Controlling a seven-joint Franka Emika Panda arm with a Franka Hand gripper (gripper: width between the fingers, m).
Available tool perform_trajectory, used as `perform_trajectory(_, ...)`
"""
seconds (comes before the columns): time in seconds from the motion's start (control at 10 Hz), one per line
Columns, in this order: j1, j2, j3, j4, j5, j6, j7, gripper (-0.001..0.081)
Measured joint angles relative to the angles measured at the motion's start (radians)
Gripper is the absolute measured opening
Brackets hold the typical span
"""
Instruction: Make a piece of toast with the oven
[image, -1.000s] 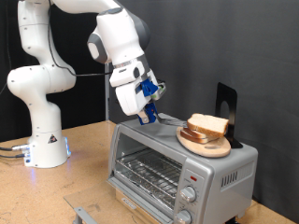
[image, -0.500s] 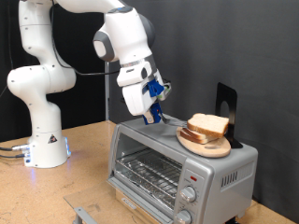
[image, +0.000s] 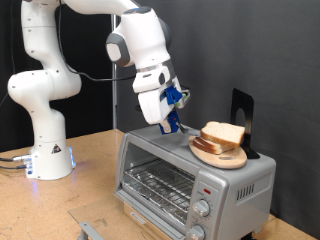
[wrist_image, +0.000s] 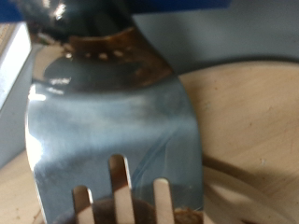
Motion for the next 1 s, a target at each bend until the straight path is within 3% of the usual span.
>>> perform_trajectory(1.0,0.0,0.044,0.02,0.045,-0.018,0.004,0.031,0.0363)
